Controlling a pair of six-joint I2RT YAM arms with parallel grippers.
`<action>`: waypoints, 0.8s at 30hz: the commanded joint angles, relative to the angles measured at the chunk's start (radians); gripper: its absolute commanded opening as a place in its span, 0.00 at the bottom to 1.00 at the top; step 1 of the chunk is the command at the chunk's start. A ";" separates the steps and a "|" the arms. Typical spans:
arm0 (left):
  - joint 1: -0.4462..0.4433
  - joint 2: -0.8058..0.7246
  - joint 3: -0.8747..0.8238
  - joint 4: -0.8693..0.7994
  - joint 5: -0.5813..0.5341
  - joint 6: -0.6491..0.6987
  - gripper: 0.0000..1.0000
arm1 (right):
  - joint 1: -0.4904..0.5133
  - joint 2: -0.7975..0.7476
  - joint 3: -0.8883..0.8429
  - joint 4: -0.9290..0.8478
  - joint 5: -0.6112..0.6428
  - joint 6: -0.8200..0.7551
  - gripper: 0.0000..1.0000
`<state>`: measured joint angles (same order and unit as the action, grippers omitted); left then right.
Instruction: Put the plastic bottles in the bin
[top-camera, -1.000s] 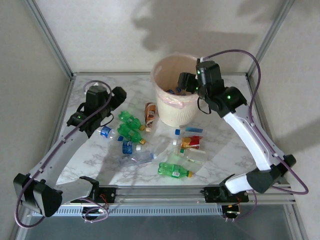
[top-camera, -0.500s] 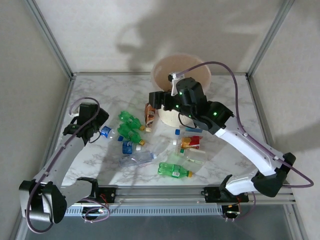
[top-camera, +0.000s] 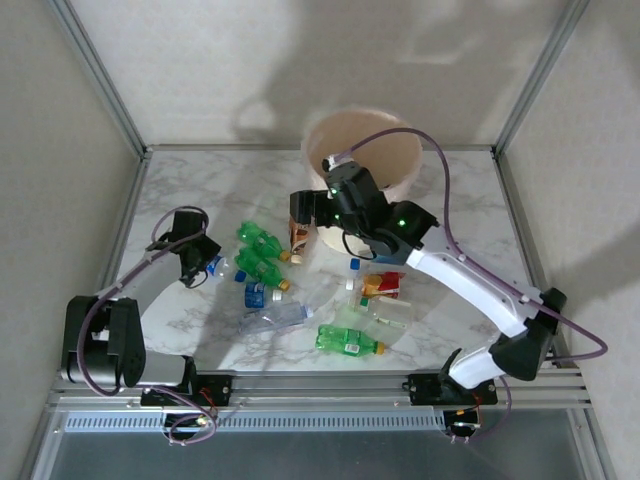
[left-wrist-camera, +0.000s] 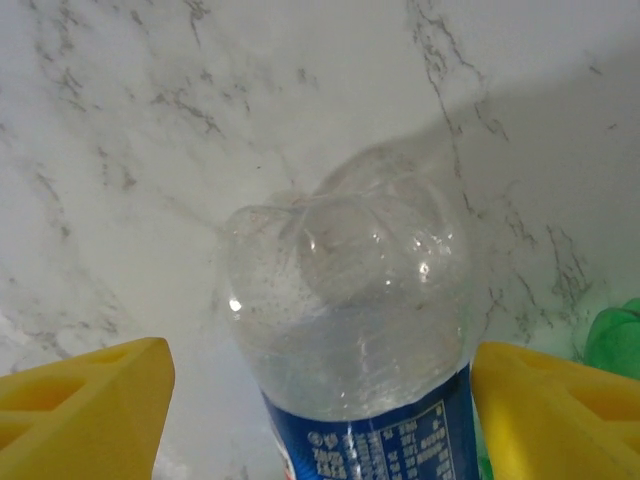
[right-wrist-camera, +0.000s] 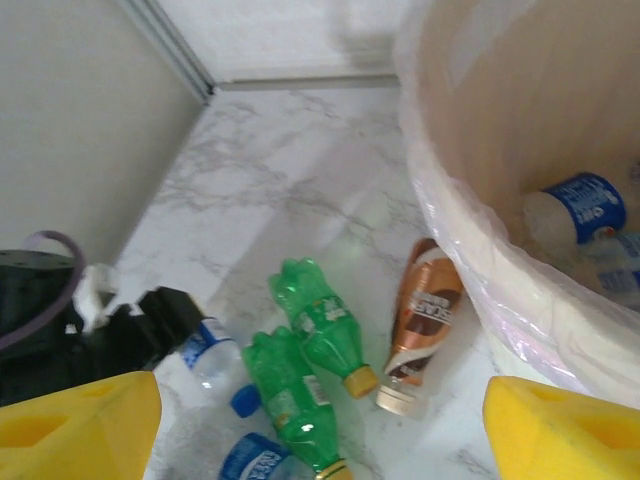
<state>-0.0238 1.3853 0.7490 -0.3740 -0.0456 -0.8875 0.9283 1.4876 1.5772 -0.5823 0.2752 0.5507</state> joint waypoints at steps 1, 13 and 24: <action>0.010 0.026 0.025 0.045 0.009 -0.006 0.78 | 0.036 0.042 0.069 -0.124 0.177 0.106 0.96; 0.020 0.150 0.018 0.113 0.024 -0.020 0.74 | 0.052 -0.132 -0.171 0.204 0.125 0.070 0.99; 0.022 0.170 0.030 0.136 0.045 -0.026 0.58 | 0.033 -0.111 -0.157 0.188 -0.001 0.047 0.95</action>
<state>-0.0113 1.5421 0.7589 -0.2466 -0.0132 -0.9031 0.9646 1.3735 1.4044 -0.4252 0.3119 0.6174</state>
